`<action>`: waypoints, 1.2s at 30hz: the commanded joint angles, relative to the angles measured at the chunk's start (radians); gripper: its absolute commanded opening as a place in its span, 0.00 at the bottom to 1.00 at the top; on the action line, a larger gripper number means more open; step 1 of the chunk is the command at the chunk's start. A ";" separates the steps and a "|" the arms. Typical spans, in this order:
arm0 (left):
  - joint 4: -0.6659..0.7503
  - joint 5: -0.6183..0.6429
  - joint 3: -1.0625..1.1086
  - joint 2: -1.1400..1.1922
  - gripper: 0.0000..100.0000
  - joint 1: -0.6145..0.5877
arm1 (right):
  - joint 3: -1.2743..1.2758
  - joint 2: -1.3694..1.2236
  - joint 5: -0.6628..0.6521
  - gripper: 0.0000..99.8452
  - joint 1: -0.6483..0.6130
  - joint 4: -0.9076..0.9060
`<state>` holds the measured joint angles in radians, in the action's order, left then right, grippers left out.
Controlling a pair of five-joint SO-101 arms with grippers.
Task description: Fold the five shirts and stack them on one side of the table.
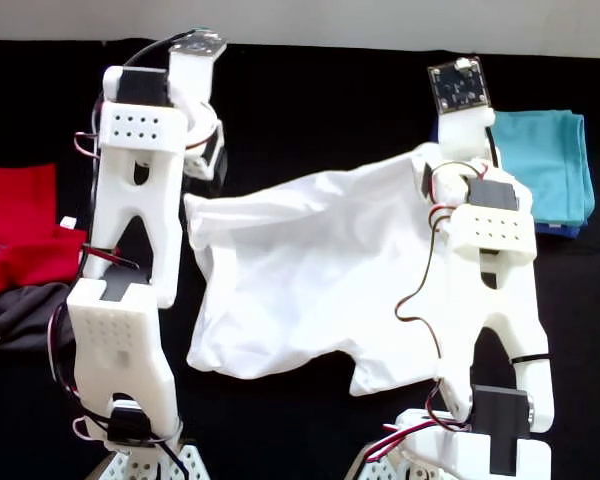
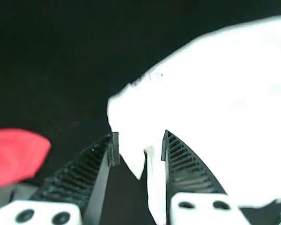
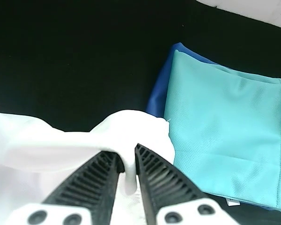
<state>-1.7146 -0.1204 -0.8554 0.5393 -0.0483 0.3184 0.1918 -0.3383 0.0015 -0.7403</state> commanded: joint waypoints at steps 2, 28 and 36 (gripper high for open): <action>0.044 -0.005 -0.019 -0.005 0.16 -0.053 | -0.051 0.005 -0.008 0.01 -0.010 0.022; 0.408 -0.066 0.954 -0.437 0.16 0.222 | -0.051 0.007 -0.009 0.01 -0.008 0.022; 0.763 -0.066 1.165 -0.341 0.16 0.140 | -0.051 0.007 -0.009 0.01 -0.005 0.022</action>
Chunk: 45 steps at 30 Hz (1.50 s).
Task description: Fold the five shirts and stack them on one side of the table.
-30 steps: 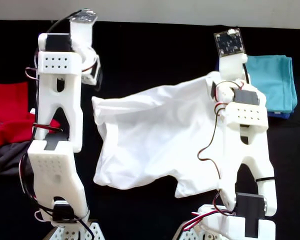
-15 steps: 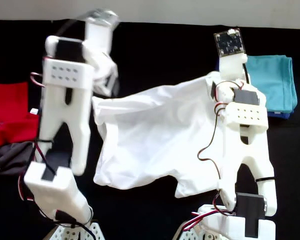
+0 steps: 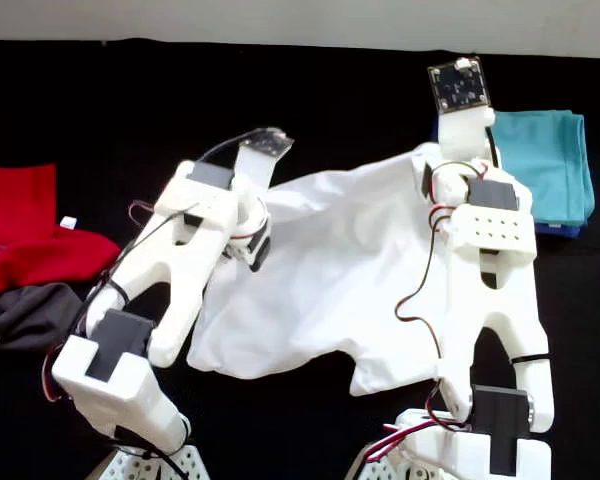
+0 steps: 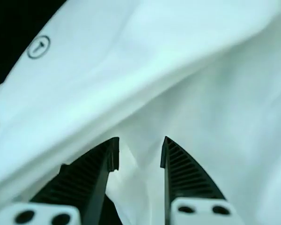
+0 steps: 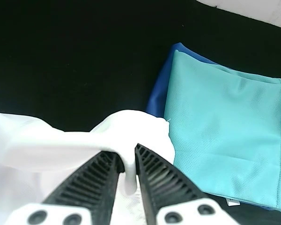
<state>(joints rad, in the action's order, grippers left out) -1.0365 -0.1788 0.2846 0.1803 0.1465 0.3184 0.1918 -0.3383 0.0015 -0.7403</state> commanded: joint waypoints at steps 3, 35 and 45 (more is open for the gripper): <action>0.100 -0.063 0.027 0.079 0.16 -0.179 | -0.051 0.012 -0.011 0.01 -0.004 0.022; -0.333 -0.190 -0.435 0.108 0.16 -0.504 | -0.147 0.004 -0.009 0.01 0.004 -0.048; -0.127 0.012 -0.544 0.111 0.16 -0.308 | -0.145 0.004 -0.009 0.01 0.001 -0.050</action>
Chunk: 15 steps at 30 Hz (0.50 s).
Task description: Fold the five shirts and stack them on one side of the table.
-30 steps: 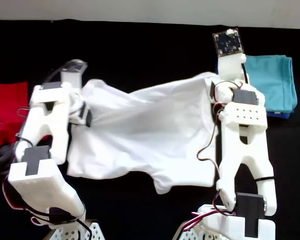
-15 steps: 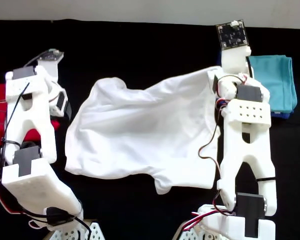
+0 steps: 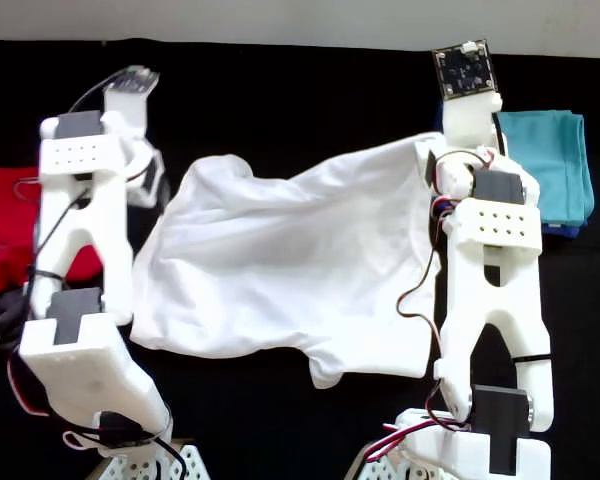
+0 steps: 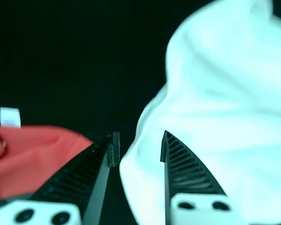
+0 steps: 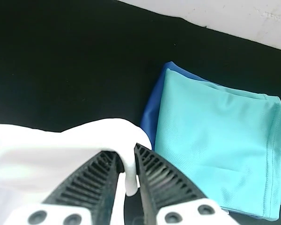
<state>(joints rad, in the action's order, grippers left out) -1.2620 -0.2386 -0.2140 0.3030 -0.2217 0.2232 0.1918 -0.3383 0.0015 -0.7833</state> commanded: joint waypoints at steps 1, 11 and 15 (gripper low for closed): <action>0.135 0.092 -0.045 -0.010 0.16 0.079 | -0.050 0.004 -0.009 0.01 0.001 -0.007; 0.170 0.104 -0.222 0.240 0.16 0.120 | -0.051 0.004 -0.012 0.01 0.007 -0.041; 0.101 0.104 -0.406 0.367 0.16 0.096 | -0.051 0.004 -0.012 0.01 0.007 -0.041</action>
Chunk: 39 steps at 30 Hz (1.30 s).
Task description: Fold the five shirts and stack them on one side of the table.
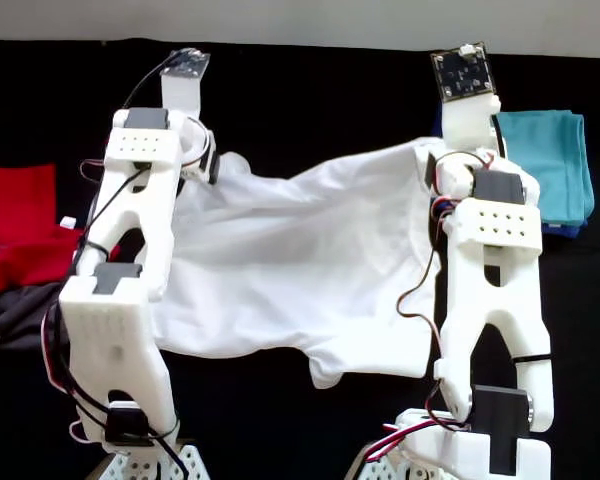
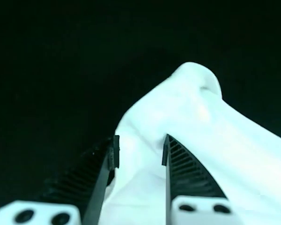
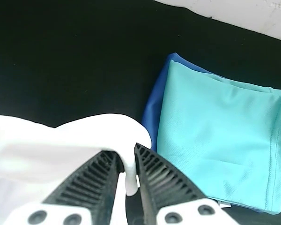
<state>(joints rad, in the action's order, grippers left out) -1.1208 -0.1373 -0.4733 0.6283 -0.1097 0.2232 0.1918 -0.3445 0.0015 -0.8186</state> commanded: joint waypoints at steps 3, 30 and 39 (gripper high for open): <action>-0.114 0.000 -0.288 0.127 0.16 -0.015 | -0.051 0.004 -0.006 0.01 0.007 -0.005; -0.396 -0.003 -0.796 0.513 0.01 0.010 | -0.051 0.004 -0.003 0.01 0.007 -0.005; -0.649 -0.002 -1.107 0.344 0.01 -0.016 | -0.176 0.056 -0.002 0.01 0.015 -0.124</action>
<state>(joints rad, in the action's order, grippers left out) -1.7346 -0.1373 -1.4983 1.0994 -0.1066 0.1527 0.1918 -0.3445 0.0015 -0.8953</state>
